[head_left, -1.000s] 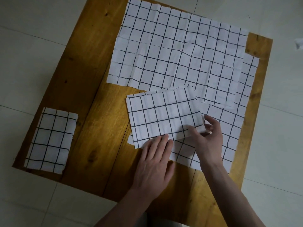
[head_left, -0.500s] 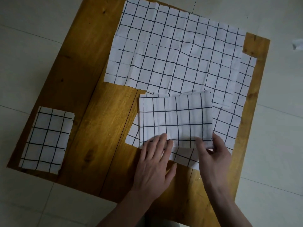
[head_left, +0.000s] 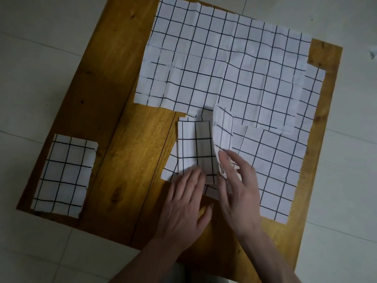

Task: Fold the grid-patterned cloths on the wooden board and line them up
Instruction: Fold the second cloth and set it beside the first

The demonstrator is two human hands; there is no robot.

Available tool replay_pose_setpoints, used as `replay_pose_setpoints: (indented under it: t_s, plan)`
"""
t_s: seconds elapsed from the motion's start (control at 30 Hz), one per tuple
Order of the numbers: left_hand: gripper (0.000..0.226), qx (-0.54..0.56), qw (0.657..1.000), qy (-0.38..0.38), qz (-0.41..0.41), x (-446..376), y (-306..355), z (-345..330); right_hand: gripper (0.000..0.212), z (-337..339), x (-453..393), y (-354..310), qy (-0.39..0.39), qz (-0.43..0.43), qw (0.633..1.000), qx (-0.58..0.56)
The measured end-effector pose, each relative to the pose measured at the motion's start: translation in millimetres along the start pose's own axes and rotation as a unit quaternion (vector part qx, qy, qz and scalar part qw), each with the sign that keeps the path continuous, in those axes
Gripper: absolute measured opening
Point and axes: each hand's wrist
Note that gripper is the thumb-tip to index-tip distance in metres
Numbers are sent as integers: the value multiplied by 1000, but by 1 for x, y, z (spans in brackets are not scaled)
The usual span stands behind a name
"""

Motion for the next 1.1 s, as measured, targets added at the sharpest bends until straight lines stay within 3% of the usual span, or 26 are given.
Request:
replay_pose_setpoints:
  t_s: [0.27,0.67,0.83,0.97,1.1]
  plan:
    - [77,11,999,38,31,8,-32,15,49,-16,4,3,-97,96,989,60]
    - [76,19,999,48,12,7,-31,12,57,-35,-3,-8,-192,44,966,167]
    - [76,5,999,42,-6,12,-33,5,69,-23,-12,-10,-251,61,955,147]
    - [66,-1,1000,19,-11,14,-38,4,61,-9,-26,-1,-231,74,967,76]
    - [62,-34,999,12,-13,12,-43,8,60,-1,-40,24,-202,118,964,129]
Point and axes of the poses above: each hand's wrist, its own x-axis away from the middle knuckle, its own z-axis out of the back of the hand, y = z × x
